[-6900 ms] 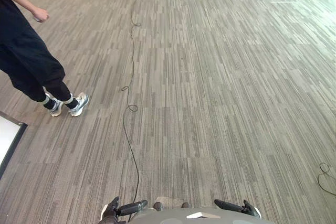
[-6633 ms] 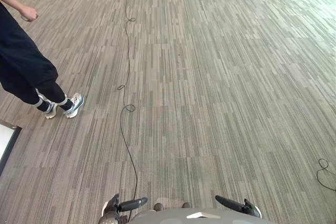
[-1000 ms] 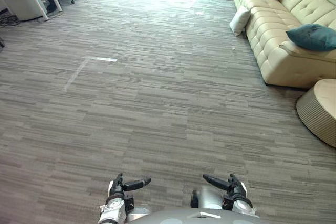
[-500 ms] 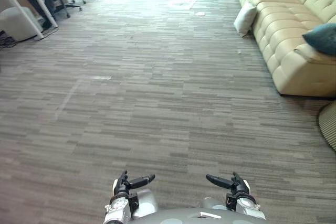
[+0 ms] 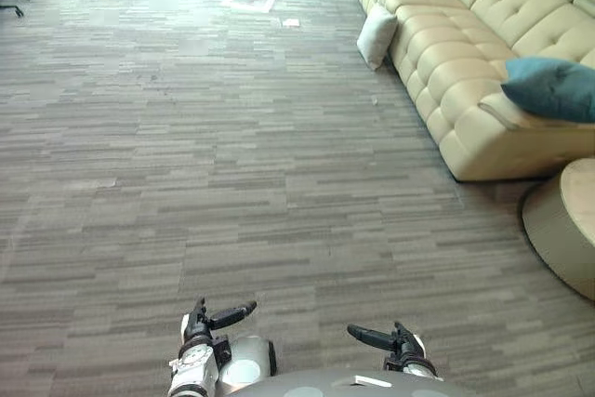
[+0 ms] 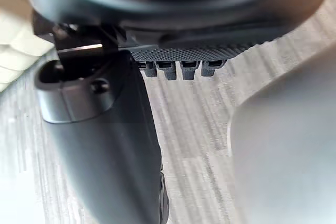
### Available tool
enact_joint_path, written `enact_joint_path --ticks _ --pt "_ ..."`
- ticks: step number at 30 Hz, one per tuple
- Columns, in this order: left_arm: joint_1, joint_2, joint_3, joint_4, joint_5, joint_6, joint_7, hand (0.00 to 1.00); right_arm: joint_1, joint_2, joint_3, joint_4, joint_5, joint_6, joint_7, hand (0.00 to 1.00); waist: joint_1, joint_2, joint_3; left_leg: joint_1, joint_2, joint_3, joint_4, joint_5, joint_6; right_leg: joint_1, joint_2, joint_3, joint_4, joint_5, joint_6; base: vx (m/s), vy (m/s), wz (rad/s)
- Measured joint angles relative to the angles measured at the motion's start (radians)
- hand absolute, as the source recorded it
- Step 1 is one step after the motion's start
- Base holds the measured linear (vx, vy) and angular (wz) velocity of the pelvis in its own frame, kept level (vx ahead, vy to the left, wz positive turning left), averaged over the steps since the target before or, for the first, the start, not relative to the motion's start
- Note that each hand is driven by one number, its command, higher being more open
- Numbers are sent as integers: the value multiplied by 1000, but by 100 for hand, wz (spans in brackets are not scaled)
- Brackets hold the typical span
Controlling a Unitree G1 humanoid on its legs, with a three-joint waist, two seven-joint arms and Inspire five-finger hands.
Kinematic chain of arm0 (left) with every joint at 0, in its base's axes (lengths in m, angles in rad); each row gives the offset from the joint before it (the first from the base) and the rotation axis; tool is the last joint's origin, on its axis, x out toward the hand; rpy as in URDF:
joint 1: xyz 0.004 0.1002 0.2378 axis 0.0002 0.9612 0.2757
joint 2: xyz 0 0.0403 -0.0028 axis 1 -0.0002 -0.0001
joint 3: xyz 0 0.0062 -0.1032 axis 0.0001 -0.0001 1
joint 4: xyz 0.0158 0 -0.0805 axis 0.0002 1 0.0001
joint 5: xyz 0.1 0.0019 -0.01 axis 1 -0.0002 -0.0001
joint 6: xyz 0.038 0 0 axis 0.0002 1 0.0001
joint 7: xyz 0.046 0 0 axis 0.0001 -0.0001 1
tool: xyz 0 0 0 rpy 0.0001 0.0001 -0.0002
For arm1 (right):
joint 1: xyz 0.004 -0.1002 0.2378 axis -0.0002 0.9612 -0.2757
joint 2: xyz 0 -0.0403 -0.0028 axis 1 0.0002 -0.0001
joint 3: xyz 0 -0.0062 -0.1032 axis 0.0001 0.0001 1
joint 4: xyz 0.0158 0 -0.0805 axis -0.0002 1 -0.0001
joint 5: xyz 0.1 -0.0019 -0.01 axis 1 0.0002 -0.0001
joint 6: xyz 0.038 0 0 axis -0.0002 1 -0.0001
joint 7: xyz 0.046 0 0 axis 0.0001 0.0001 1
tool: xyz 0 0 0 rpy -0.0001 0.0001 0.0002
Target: Pick up cushions and gather them together orderly.
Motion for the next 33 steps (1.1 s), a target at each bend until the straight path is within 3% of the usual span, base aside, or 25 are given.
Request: enact_joint_path --ticks 2,4,6,7,9,10,11,12,13,15,16,17,18,19,21,22,24,25,27,28,29,30,31,32,33 --pt "-4 1 -45 10 1 1 1 100 -7 -10 -10 -19 0 -17 -2 100 -11 18 15 116 5 -13 -101 -4 -6 -120 -2 -124 -143 -34 -52 456 15 19" --pt "-5 -5 -73 11 1 1 -1 100 -22 -9 -43 -26 1 -18 -1 100 -28 33 20 208 21 -39 -166 -25 -33 -187 10 -210 -380 -26 -55 604 -83 39" --pt "-5 -6 -82 13 2 1 -6 100 -30 -8 -48 -27 2 -18 2 100 -32 36 22 259 29 -56 -198 -50 -49 -208 36 -210 -566 22 -58 704 -197 51" --pt "1 -14 -89 35 15 1 -15 100 -38 -9 -55 -24 3 -15 5 100 -48 53 16 314 46 -96 -212 -67 -59 -194 63 -196 -567 127 -160 854 -305 62" --pt "0 -22 -92 38 28 2 -24 100 -44 -16 -55 -22 -1 -15 4 100 -47 74 11 307 73 -124 -166 -43 -91 -190 63 -216 -514 58 -175 804 -311 44" --pt "-4 -38 -90 38 39 2 -28 100 -45 -31 -57 -29 0 -9 7 100 -51 102 9 227 98 -159 48 -6 -128 -154 68 -240 -491 -18 -186 570 -227 31" --pt "-5 -38 -89 37 39 2 -28 100 -45 -34 -57 -29 0 -7 8 100 -51 108 11 199 106 -170 116 10 -144 -138 73 -242 -497 -24 -188 687 -254 29" --pt "-5 -48 -68 34 40 2 -28 100 -45 -44 -57 -26 0 -1 8 100 -50 131 13 122 129 -209 320 64 -202 -83 103 -244 -538 -36 -196 495 -151 -6" --pt "6 -58 -46 26 40 1 -30 100 -47 -50 -56 -11 0 7 8 100 -46 141 17 47 154 -214 522 85 -240 5 142 -242 -611 -38 -199 611 -174 -13" --pt "19 -53 -15 0 38 -1 -32 100 -51 -48 -32 7 0 8 2 100 -43 126 34 -45 194 -147 707 74 -207 150 170 -229 -718 -44 -207 529 -105 -21" --pt "21 -53 -12 -13 38 -1 -31 100 -47 -45 -27 8 0 8 2 100 -40 117 35 -72 200 -124 728 69 -196 179 172 -225 -741 -46 -207 547 -91 -31" --pt "22 -43 -13 -45 38 -6 -30 100 -39 -36 -20 10 0 12 3 100 -26 99 35 -179 214 -62 717 55 -170 253 177 -207 -815 -47 -203 422 -58 -30" --pt "22 -43 -13 -55 38 -9 -32 100 -40 -36 -20 15 0 15 4 100 -22 98 34 -217 221 -39 684 48 -158 276 180 -198 -842 -46 -201 413 -21 -45" --pt "22 -48 -13 -72 38 -14 -33 100 -41 -36 -22 22 0 21 4 100 -12 98 35 -283 229 6 570 34 -134 329 183 -182 -885 -46 -186 534 44 -46" --pt "21 -49 -12 -89 38 -17 -34 100 -40 -35 -24 28 0 31 1 100 3 97 39 -322 222 53 404 32 -125 391 179 -157 -932 -47 -175 564 104 -51" --pt "21 -49 -12 -94 37 -26 -35 100 -41 -25 -24 27 0 30 0 100 7 90 41 -349 193 81 205 69 -112 447 162 -139 -979 -60 -149 392 113 -45" --pt "20 -48 -12 -94 36 -31 -34 100 -41 -24 -22 28 -1 29 0 100 8 90 39 -363 165 88 46 126 -108 489 150 -118 -1018 -82 -125 544 199 -53" --pt "19 -47 -13 -94 30 -32 -35 100 -40 -23 -14 40 -2 29 -1 100 19 85 31 -371 148 81 27 221 -59 520 131 -87 -1030 -111 -104 734 282 -64" --pt "19 -37 -15 -92 36 -31 -36 100 -30 -6 -16 50 -3 31 0 100 23 47 1 -367 109 83 59 241 -35 493 80 -42 -942 -110 -104 647 243 -41" --pt "17 -25 -16 -89 37 -30 -36 100 -24 5 -20 51 -7 31 2 100 22 24 -1 -349 81 89 67 226 -4 459 49 -29 -835 -107 -99 632 260 -1" --pt "13 -9 -24 -81 37 -27 -35 100 -16 19 -38 50 -9 31 3 100 21 -2 0 -312 51 93 76 181 -2 382 13 -10 -619 -66 -43 742 303 14" --pt "2 5 -35 -66 38 -19 -34 100 -19 23 -45 50 -11 28 2 100 17 -15 6 -264 30 87 79 134 3 282 -6 16 -369 75 5 600 244 22" --pt "-4 8 -35 -53 39 -17 -34 100 -20 22 -45 50 -13 27 2 100 10 -12 9 -246 22 81 78 120 2 249 -13 23 -288 107 13 600 217 28" --pt "-10 13 -36 -24 39 2 -30 100 -24 15 -43 39 -19 22 9 100 -1 -17 13 -157 4 66 62 72 4 151 -31 20 -82 98 9 607 174 19" --pt "-9 13 -43 -11 39 4 -26 100 -22 9 -43 26 -21 14 12 100 -5 0 19 -74 2 60 29 43 5 92 -32 -2 -27 77 -10 604 151 16"
